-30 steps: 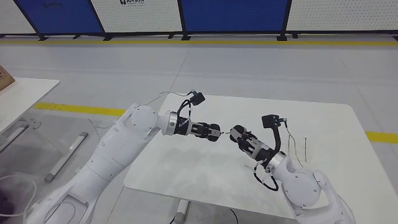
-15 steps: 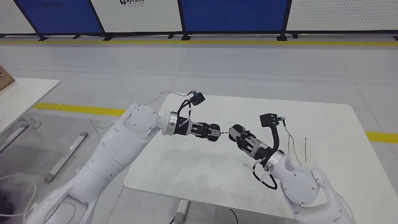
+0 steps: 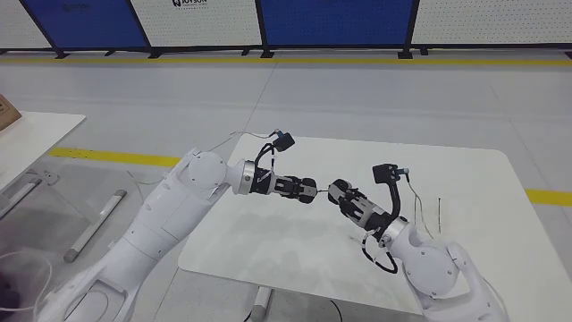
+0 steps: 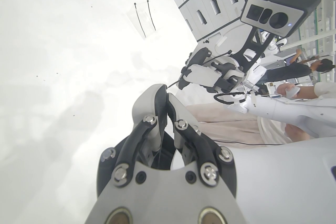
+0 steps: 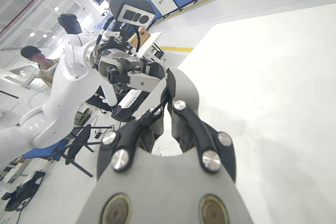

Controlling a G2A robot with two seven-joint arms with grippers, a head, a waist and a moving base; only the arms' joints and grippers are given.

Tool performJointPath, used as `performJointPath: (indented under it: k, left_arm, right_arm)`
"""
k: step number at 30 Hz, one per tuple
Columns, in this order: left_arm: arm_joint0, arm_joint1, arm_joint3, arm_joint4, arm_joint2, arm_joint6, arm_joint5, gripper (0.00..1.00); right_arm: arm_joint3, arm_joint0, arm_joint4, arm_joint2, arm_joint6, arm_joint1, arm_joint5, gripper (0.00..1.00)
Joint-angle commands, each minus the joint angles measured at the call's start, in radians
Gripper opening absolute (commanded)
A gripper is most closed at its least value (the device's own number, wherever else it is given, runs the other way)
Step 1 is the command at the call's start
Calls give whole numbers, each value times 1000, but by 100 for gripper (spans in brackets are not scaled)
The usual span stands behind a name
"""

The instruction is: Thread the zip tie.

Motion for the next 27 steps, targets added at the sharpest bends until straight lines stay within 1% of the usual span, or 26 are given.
performJointPath:
  k: [1, 19, 27]
  left_arm:
    - [0, 0, 0, 0, 0, 0, 0, 0]
    - [0, 0, 0, 0, 0, 0, 0, 0]
    - [0, 0, 0, 0, 0, 0, 0, 0]
  right_arm:
    - [-1, -2, -2, 0, -2, 0, 0, 0]
    - [14, 13, 1, -7, 5, 0, 5, 0]
    - [4, 5, 0, -2, -5, 2, 4, 0]
